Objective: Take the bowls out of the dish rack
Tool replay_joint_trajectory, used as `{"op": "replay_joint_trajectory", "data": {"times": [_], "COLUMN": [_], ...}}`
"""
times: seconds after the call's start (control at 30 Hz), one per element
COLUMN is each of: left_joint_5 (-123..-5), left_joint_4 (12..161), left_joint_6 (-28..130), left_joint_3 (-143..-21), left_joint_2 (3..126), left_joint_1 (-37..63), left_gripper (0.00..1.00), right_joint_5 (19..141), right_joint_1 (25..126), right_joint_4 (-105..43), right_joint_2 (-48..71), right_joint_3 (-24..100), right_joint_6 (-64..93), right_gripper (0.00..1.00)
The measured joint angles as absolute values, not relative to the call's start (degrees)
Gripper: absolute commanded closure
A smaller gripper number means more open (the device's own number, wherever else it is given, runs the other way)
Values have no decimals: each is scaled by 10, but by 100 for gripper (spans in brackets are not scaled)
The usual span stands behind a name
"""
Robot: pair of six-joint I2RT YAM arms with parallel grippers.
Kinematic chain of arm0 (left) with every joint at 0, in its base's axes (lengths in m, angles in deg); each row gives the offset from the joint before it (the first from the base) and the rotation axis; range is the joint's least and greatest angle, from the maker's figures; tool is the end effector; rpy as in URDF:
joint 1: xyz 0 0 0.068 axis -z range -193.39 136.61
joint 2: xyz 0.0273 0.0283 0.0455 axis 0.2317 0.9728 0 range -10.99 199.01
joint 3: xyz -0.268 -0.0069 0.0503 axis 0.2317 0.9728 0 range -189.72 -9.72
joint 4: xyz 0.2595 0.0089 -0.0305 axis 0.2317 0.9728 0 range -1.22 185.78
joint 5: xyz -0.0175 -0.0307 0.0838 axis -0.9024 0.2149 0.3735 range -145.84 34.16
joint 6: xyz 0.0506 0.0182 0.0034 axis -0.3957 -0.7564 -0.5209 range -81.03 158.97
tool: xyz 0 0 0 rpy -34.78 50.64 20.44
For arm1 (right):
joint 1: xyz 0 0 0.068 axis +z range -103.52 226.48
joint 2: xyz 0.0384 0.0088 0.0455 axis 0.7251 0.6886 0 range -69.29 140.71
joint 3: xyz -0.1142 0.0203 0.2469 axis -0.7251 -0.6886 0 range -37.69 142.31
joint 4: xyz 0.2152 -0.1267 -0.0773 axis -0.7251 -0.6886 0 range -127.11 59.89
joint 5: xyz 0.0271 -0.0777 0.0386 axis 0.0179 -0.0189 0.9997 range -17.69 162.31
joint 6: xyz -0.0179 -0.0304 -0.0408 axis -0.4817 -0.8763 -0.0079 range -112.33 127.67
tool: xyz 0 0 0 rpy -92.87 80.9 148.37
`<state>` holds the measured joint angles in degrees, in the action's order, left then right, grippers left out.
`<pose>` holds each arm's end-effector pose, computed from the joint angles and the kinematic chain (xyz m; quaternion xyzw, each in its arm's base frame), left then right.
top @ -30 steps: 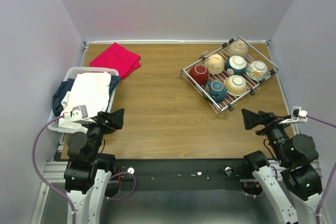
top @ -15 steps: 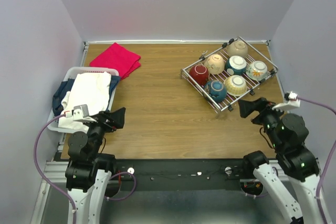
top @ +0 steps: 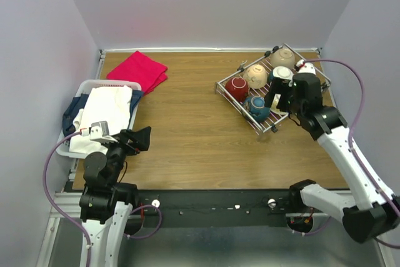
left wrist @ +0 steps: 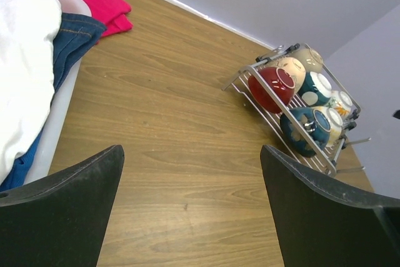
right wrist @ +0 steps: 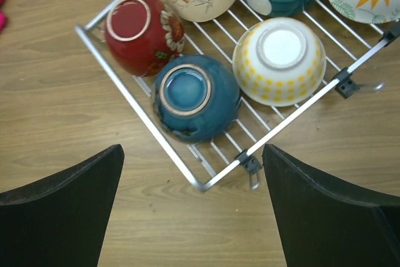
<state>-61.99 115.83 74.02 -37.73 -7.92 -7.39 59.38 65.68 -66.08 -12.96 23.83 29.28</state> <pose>0.0618 -0.0104 0.2813 -0.1441 0.7053 -0.2792 0.6354 0.1968 0.0601 0.3594 0.0738 0.8625 0.0794 0.4943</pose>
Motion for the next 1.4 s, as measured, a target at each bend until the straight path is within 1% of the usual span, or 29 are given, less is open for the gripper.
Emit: {"op": "replay_joint_trajectory", "data": {"times": [0.37, 0.7, 1.2, 1.4], "left_joint_5": [-621, -618, -618, -618], "left_joint_4": [1153, 1151, 1151, 1151], "left_joint_6": [739, 739, 739, 739], "left_joint_3": [-369, -369, -369, -369], "left_joint_2": [-93, -86, -50, -45], "left_joint_1": [-48, -40, -40, -40], "left_gripper": [1, 1, 1, 1], "right_joint_5": [469, 417, 416, 432], "right_joint_1": [657, 650, 626, 621], "right_joint_4": [-667, -677, -671, -626], "right_joint_2": [104, 225, 239, 248], "right_joint_3": [350, 399, 399, 408], "right_joint_6": [205, 190, 162, 88], "right_gripper": [0, 0, 0, 0]}}
